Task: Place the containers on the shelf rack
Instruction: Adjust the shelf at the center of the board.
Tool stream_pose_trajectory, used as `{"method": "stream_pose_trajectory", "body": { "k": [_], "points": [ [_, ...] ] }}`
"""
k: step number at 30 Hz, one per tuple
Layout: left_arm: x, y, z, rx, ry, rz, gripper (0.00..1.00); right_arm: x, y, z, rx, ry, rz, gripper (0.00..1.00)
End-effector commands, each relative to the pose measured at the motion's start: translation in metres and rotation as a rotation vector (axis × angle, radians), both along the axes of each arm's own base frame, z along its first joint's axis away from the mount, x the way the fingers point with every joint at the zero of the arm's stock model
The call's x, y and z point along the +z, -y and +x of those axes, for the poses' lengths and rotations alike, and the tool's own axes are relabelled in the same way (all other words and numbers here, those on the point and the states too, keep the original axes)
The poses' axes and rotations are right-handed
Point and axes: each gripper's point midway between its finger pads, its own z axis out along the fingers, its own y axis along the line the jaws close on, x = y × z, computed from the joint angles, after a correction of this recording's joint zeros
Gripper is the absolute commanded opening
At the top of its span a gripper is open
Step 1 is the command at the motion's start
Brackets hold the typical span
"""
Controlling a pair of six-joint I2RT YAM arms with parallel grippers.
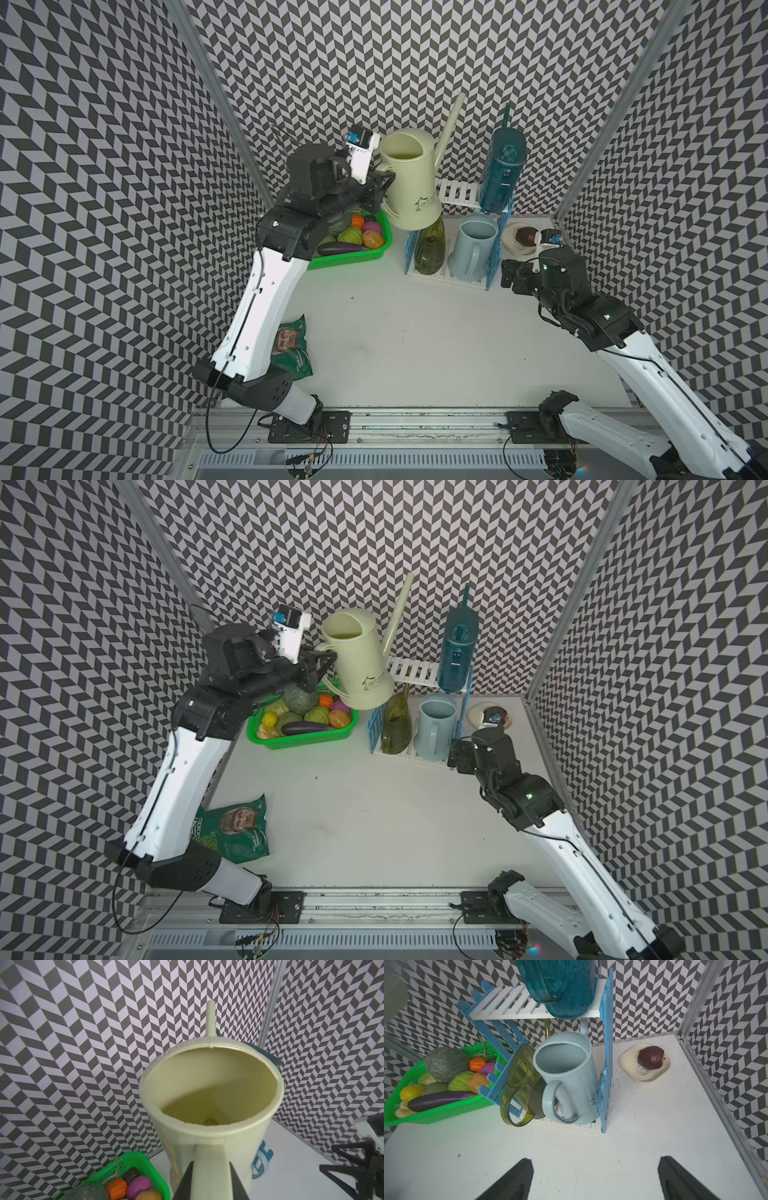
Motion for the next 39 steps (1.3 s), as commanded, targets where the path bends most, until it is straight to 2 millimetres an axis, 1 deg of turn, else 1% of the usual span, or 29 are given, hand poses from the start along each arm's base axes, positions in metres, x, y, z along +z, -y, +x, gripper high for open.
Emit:
{"method": "stream_pose_trajectory", "body": {
  "k": [1,2,4,6,8,12,18,20,22,24,28,30,33,34,39],
  "points": [
    [0.033,0.011,0.022,0.165,0.095,-0.088,0.00,0.007,0.000,0.001,0.016,0.037,0.044,0.96],
    [0.028,0.020,0.030,0.176,0.088,-0.092,0.00,0.005,0.002,0.000,0.010,0.034,0.044,0.96],
    [0.029,0.033,0.042,0.192,0.094,-0.114,0.00,0.002,0.005,0.000,0.005,0.031,0.044,0.97],
    [0.035,0.038,0.051,0.226,0.117,-0.131,0.00,0.002,0.007,0.000,0.006,0.032,0.046,0.97],
    [0.033,0.047,0.060,0.241,0.127,-0.141,0.00,0.000,0.008,-0.001,0.006,0.029,0.047,0.97],
    [0.028,0.057,0.071,0.276,0.146,-0.152,0.00,-0.001,0.008,0.000,0.010,0.027,0.047,0.97],
    [0.020,0.072,0.082,0.262,0.170,-0.150,0.00,-0.007,0.005,0.005,0.019,0.018,0.053,0.96],
    [0.018,0.076,0.085,0.250,0.176,-0.155,0.00,-0.011,0.006,0.008,0.008,0.012,0.044,0.94],
    [0.016,0.079,0.086,0.244,0.178,-0.157,0.00,-0.011,0.007,0.014,-0.005,0.014,0.036,0.90],
    [0.015,0.080,0.087,0.244,0.177,-0.158,0.00,-0.011,0.003,0.022,0.001,0.016,0.038,0.85],
    [0.017,0.079,0.086,0.245,0.179,-0.163,0.00,-0.012,0.000,0.045,-0.016,0.010,0.020,0.78],
    [0.020,0.077,0.084,0.249,0.188,-0.164,0.00,-0.020,0.003,0.058,-0.031,-0.010,0.014,0.73],
    [0.022,0.075,0.083,0.251,0.197,-0.160,0.00,-0.037,0.012,0.074,-0.065,-0.050,0.003,0.68],
    [0.022,0.075,0.082,0.252,0.197,-0.158,0.00,-0.043,0.014,0.078,-0.075,-0.062,-0.001,0.66],
    [0.019,0.075,0.081,0.248,0.194,-0.155,0.00,-0.061,0.020,0.093,-0.090,-0.080,0.010,0.62]
  ]
}}
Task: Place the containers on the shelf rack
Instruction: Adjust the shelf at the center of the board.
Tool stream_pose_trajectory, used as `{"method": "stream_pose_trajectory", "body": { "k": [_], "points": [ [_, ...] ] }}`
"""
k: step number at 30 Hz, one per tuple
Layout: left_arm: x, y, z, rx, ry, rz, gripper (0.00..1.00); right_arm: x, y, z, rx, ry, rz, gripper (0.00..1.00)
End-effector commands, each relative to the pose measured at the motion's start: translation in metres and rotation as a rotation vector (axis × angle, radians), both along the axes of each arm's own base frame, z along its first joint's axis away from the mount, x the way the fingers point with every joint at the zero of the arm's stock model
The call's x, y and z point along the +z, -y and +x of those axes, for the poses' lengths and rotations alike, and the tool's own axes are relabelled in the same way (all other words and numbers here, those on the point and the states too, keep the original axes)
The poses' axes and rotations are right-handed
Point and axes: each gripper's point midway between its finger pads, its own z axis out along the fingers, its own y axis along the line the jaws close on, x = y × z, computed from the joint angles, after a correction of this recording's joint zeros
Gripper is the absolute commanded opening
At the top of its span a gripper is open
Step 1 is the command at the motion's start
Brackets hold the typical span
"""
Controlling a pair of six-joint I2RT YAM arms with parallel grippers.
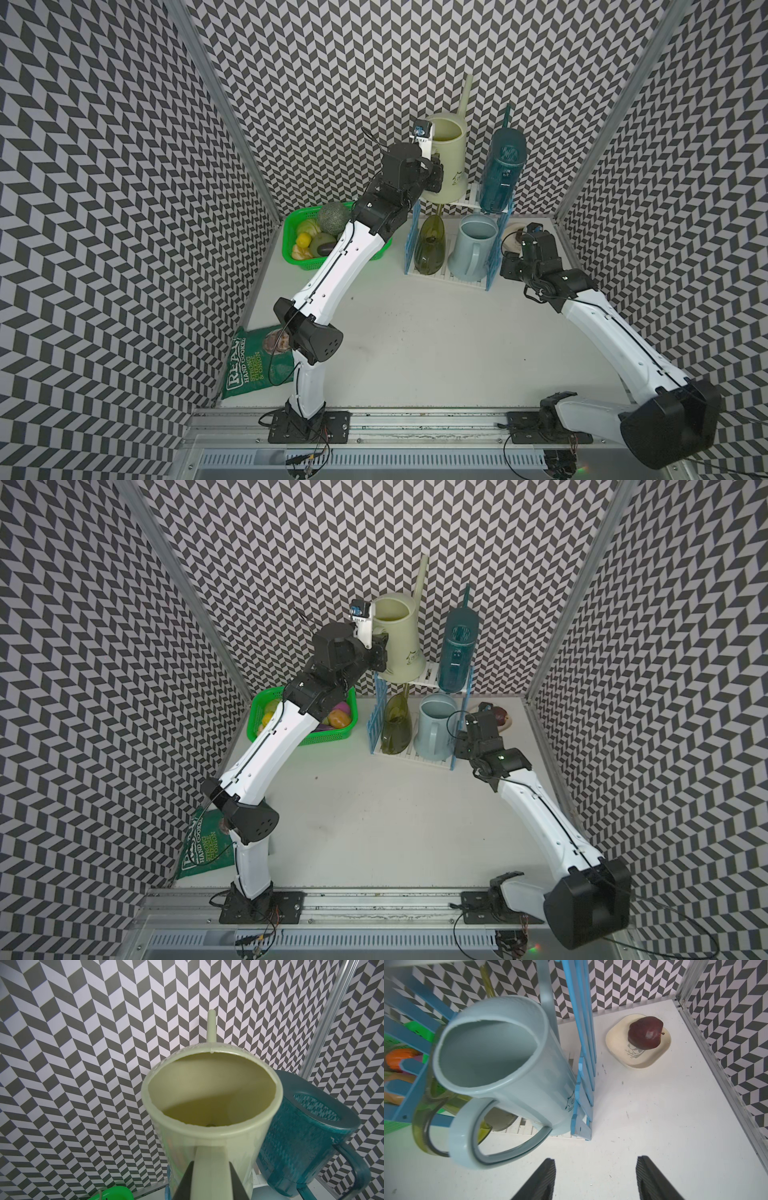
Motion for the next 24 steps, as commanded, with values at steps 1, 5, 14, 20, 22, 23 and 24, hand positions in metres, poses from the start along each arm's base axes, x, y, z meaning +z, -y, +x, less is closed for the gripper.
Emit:
{"method": "stream_pose_trajectory", "body": {
  "k": [1,5,14,20,22,23,24],
  "points": [
    [0.042,-0.007,-0.014,-0.002,0.109,-0.074,0.00,0.008,-0.003,0.019,0.009,0.070,0.033,0.61],
    [0.042,-0.006,-0.015,-0.009,0.105,-0.084,0.00,-0.006,-0.006,0.029,0.017,0.049,0.043,0.59],
    [0.044,-0.008,-0.017,-0.007,0.107,-0.086,0.00,-0.041,-0.008,0.052,0.008,-0.034,0.056,0.51],
    [0.044,-0.009,-0.019,-0.007,0.111,-0.082,0.00,-0.063,-0.013,0.062,0.011,-0.079,0.065,0.36],
    [0.043,-0.009,-0.018,-0.007,0.109,-0.080,0.00,-0.064,-0.014,0.063,0.015,-0.081,0.070,0.32],
    [0.044,-0.009,-0.019,-0.007,0.112,-0.082,0.00,-0.065,-0.015,0.062,0.019,-0.082,0.072,0.31],
    [0.044,-0.010,-0.019,-0.005,0.113,-0.081,0.00,-0.064,-0.015,0.062,0.019,-0.080,0.072,0.29]
  ]
}}
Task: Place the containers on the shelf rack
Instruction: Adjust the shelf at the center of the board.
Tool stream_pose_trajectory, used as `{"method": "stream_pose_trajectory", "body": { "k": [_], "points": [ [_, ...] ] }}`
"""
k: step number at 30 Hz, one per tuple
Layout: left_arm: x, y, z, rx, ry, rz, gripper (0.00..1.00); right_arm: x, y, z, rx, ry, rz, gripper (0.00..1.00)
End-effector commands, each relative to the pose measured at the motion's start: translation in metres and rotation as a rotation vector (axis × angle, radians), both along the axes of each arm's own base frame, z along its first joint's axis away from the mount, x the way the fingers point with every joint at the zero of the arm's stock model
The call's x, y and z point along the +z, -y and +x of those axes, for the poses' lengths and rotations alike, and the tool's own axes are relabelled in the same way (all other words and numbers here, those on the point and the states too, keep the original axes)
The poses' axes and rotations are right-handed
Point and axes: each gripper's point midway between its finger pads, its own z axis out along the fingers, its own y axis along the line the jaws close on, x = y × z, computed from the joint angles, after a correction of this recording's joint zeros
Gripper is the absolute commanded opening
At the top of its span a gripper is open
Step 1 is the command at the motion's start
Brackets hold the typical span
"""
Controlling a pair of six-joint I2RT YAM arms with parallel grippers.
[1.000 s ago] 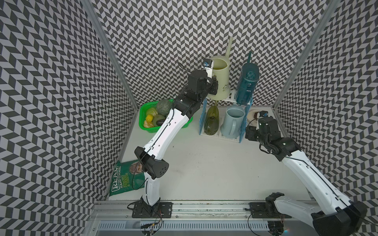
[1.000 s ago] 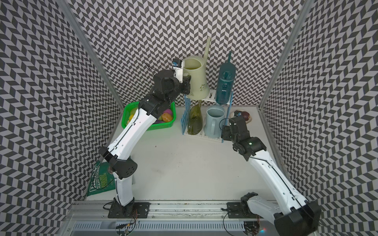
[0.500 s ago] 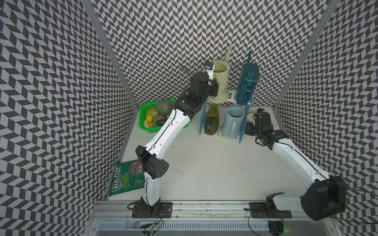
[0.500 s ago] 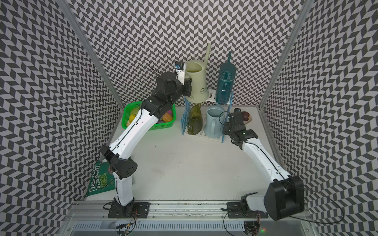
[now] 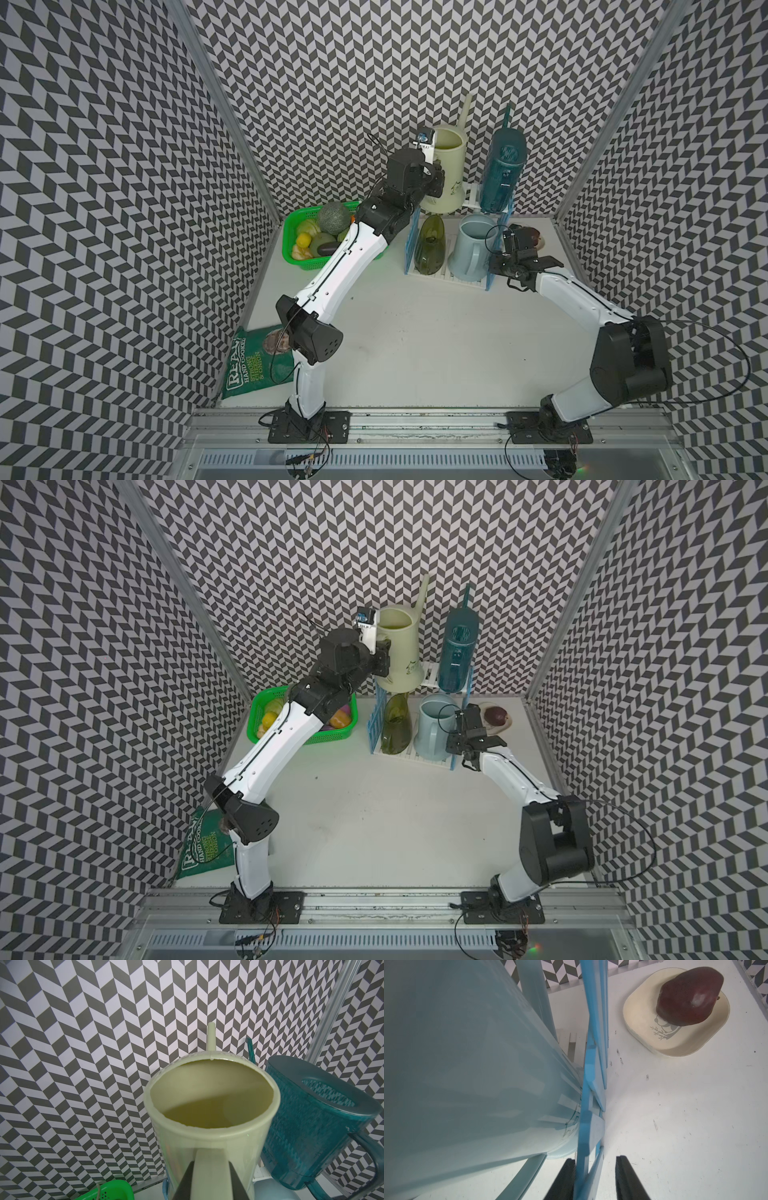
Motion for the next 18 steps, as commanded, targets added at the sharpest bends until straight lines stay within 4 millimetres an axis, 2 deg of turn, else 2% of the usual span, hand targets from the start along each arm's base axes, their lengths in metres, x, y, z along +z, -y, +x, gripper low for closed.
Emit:
{"method": "stream_pose_trajectory", "body": {
  "k": [1,9,18],
  "points": [
    [0.062,-0.014,-0.024,-0.005,0.137,-0.099,0.00,0.009,-0.001,0.009,-0.007,0.043,0.012,0.27],
    [0.072,-0.017,-0.027,-0.002,0.153,-0.130,0.00,0.007,-0.010,0.005,0.021,0.033,0.004,0.12],
    [0.082,-0.026,-0.030,0.030,0.167,-0.168,0.00,0.009,-0.032,-0.004,0.060,0.043,0.000,0.06]
  ]
}}
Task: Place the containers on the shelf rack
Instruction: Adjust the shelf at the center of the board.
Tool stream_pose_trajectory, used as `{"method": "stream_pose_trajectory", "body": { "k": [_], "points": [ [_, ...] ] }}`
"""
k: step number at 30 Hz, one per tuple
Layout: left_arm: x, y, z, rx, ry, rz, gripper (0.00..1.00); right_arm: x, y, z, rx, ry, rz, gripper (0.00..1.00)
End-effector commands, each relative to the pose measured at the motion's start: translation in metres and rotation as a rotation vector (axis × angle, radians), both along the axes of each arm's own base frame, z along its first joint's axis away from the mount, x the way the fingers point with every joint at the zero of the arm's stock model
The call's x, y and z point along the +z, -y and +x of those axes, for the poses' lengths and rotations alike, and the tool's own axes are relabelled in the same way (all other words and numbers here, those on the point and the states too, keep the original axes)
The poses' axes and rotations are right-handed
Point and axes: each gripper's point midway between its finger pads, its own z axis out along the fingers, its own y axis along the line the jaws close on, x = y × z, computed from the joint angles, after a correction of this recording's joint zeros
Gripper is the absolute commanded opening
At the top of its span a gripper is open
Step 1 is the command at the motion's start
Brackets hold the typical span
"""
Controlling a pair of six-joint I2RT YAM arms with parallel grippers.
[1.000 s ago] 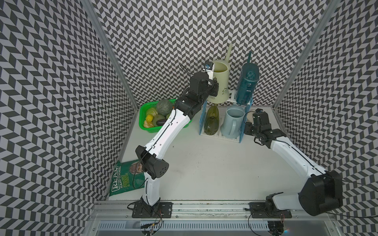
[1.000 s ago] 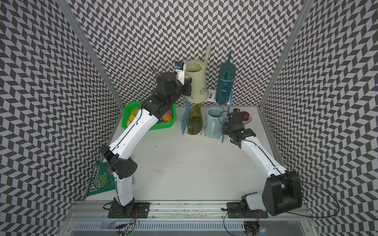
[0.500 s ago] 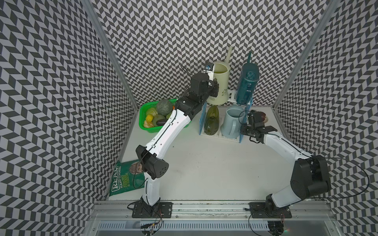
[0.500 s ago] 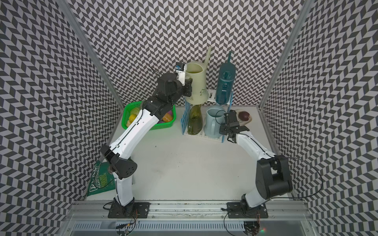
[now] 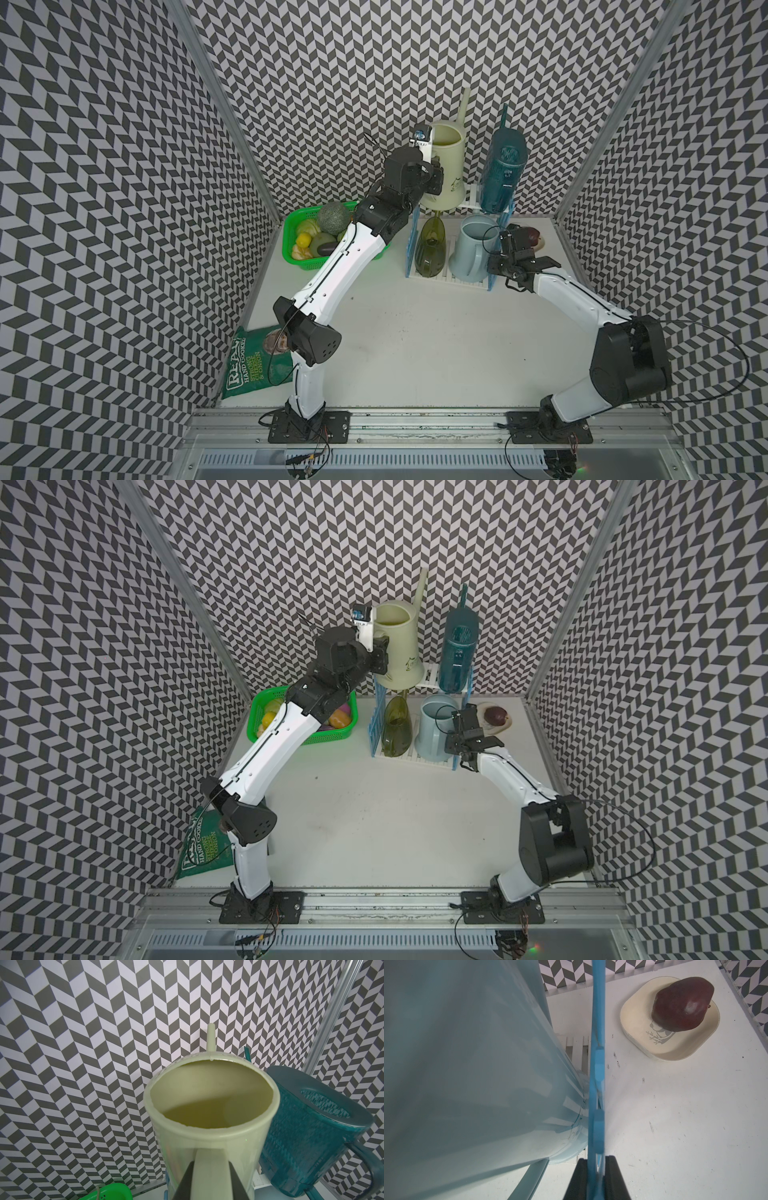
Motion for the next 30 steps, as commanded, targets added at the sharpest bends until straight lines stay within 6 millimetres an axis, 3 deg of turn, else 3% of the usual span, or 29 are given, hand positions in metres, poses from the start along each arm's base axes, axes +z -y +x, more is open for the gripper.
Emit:
{"method": "stream_pose_trajectory", "body": {
  "k": [1,17,30],
  "points": [
    [0.068,-0.021,-0.026,0.024,0.143,-0.135,0.00,0.009,-0.026,-0.003,0.059,0.032,0.036,0.06],
    [0.047,-0.025,-0.022,0.125,0.093,-0.120,0.00,0.013,-0.046,-0.018,0.069,0.037,0.029,0.06],
    [0.030,-0.005,-0.013,0.067,0.081,-0.080,0.00,0.011,-0.048,-0.025,0.069,0.044,0.024,0.06]
  ]
}}
